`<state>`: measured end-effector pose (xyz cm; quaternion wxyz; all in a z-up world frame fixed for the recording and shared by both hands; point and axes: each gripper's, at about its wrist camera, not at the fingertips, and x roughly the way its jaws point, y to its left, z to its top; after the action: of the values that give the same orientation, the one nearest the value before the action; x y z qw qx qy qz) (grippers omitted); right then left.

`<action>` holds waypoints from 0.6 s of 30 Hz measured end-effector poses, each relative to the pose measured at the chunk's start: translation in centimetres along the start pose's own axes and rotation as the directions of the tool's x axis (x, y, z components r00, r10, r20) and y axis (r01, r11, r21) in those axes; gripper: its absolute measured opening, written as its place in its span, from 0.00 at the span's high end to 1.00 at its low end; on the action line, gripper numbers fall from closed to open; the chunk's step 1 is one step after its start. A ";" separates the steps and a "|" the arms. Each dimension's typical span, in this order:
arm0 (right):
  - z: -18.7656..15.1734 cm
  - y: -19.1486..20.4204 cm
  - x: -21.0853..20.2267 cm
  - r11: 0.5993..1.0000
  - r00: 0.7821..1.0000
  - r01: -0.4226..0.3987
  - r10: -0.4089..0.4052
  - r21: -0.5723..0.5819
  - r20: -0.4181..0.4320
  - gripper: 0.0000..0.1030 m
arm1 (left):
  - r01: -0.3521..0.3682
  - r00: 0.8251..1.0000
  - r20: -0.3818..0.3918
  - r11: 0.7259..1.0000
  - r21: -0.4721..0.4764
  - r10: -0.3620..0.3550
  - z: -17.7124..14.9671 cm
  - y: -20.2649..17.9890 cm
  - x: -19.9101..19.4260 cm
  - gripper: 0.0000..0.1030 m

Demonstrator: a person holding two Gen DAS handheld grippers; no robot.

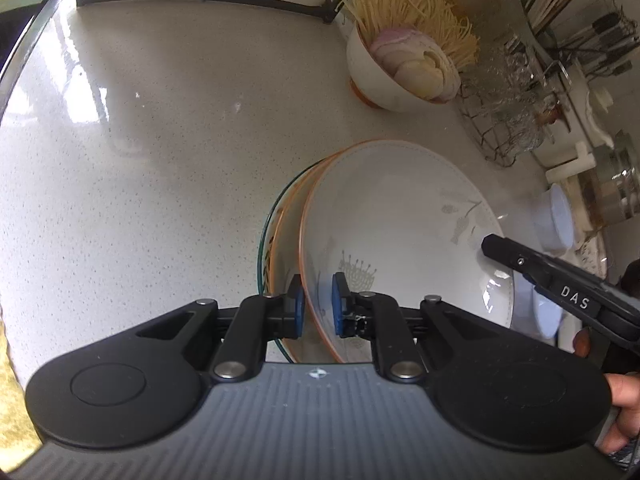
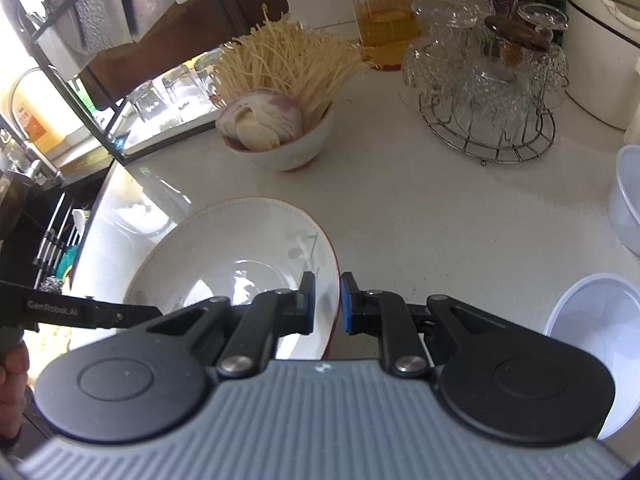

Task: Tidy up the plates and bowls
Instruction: 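Lower the held bowl onto the stacked orange-rimmed bowl with both grippers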

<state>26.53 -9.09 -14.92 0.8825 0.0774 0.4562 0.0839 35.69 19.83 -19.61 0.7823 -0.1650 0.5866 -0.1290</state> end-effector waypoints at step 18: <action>-0.6 0.7 0.7 0.999 1.000 0.014 -0.014 -0.052 -0.005 0.85 | -0.005 1.000 -0.008 1.000 0.000 0.005 -0.3 0.0 -0.8 0.84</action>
<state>26.42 -8.19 -15.69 0.8836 0.0508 0.4568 0.0898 35.17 20.16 -19.00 0.7802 -0.1631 0.5902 -0.1277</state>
